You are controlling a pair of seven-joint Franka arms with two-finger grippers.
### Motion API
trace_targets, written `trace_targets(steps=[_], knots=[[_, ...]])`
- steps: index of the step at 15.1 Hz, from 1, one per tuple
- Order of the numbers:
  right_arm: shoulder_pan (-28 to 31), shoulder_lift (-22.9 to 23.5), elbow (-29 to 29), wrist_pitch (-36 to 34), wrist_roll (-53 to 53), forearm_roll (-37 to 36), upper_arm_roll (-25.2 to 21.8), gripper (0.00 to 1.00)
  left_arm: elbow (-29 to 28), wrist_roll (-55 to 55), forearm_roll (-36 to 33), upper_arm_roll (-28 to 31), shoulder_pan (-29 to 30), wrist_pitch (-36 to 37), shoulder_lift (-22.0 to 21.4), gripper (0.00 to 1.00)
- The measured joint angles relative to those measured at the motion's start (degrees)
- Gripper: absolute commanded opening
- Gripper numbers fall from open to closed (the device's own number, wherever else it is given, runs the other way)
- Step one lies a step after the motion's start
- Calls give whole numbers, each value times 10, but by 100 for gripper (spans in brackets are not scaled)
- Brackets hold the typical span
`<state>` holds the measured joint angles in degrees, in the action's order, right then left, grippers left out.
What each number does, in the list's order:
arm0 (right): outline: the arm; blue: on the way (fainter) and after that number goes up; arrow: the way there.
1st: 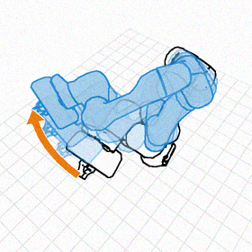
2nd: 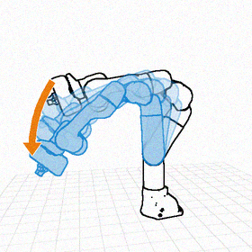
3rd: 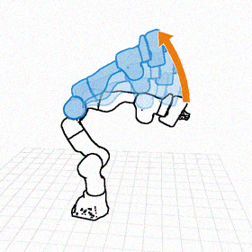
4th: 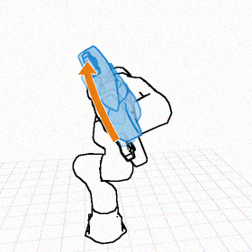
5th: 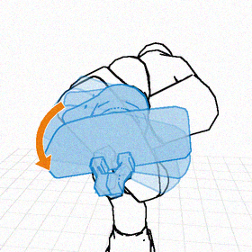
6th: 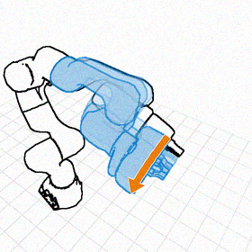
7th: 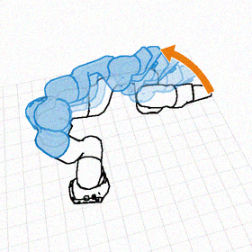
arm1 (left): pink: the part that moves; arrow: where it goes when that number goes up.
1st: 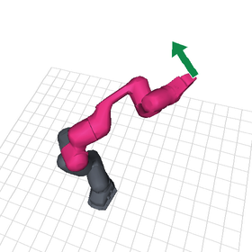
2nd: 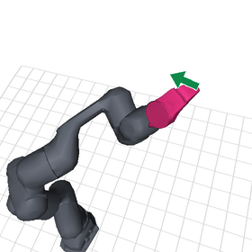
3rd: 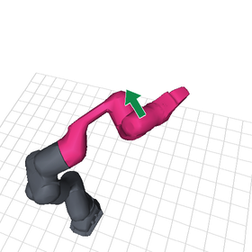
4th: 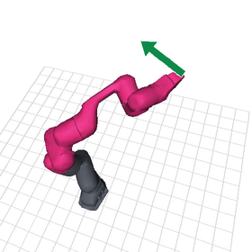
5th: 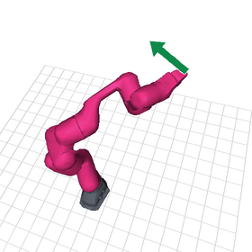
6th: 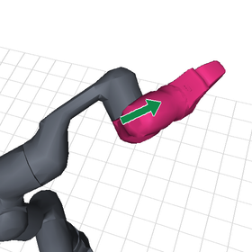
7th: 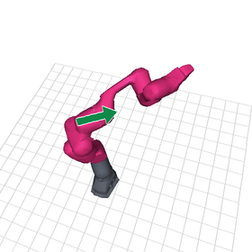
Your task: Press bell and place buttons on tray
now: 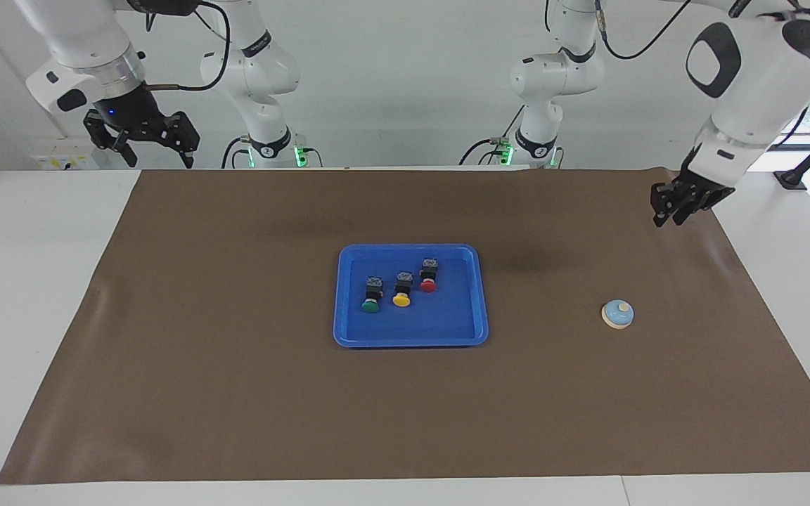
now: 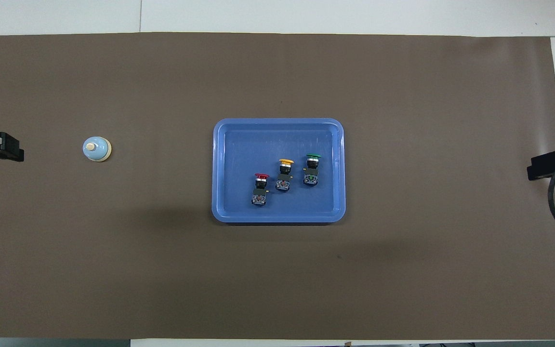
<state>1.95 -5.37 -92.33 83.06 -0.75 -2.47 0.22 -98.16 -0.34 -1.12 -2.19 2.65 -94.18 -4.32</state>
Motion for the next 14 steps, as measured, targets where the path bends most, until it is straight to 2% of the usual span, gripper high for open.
trace_targets(steps=[3,9,14], knots=[[0,0,0,0,0,0,0,100,11,0,0,0,0,51,-36,100],[0,0,0,0,0,0,0,100,28,0,1,-4,-2,75,-9,100],[0,0,0,0,0,0,0,100,26,0,8,-8,-7,77,-6,100]])
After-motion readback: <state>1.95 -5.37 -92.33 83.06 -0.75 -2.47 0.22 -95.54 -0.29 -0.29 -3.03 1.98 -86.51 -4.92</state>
